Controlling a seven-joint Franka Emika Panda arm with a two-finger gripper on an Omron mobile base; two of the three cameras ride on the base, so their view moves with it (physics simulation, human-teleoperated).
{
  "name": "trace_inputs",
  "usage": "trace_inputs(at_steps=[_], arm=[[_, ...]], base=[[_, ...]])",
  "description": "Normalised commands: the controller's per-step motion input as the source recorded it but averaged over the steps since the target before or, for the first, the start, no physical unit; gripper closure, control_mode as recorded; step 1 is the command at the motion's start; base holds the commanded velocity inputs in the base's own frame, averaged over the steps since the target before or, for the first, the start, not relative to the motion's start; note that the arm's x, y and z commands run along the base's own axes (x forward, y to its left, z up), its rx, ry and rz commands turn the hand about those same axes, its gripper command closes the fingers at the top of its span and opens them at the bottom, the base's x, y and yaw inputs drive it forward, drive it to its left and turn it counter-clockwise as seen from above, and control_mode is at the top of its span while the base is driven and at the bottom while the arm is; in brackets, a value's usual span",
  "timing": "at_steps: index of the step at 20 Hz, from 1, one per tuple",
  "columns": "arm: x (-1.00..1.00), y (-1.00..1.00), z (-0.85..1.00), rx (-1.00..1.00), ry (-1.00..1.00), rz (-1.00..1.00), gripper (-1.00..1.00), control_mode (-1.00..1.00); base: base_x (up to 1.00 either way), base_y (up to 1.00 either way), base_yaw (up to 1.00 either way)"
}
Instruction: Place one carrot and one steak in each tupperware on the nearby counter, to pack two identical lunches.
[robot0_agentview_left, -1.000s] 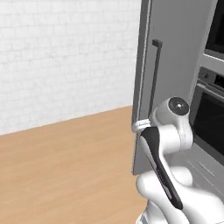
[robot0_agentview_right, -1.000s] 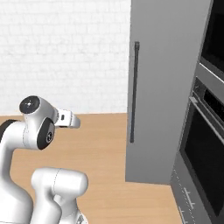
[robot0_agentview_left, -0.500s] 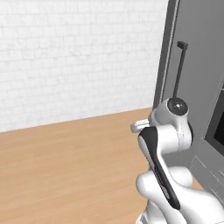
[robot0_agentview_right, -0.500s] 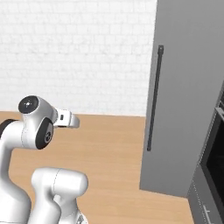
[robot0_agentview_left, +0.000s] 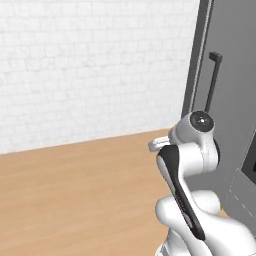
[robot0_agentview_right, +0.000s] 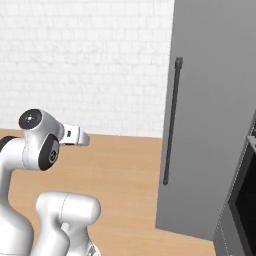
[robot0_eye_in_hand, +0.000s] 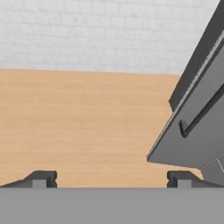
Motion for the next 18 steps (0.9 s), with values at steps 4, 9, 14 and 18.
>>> trace_inputs(at_steps=[4, 9, 14, 18], arm=[[0.00, 0.00, 0.00, 0.00, 0.00, 0.00, -1.00, 1.00], [0.00, 0.00, 0.00, 0.00, 0.00, 0.00, -1.00, 1.00], [0.00, 0.00, 0.00, 0.00, 0.00, 0.00, -1.00, 1.00], [0.00, 0.00, 0.00, 0.00, 0.00, 0.00, -1.00, 1.00]], base=[[1.00, 0.72, -0.01], [1.00, 0.93, -0.07], [1.00, 0.36, -0.11], [1.00, 0.09, -0.07]])
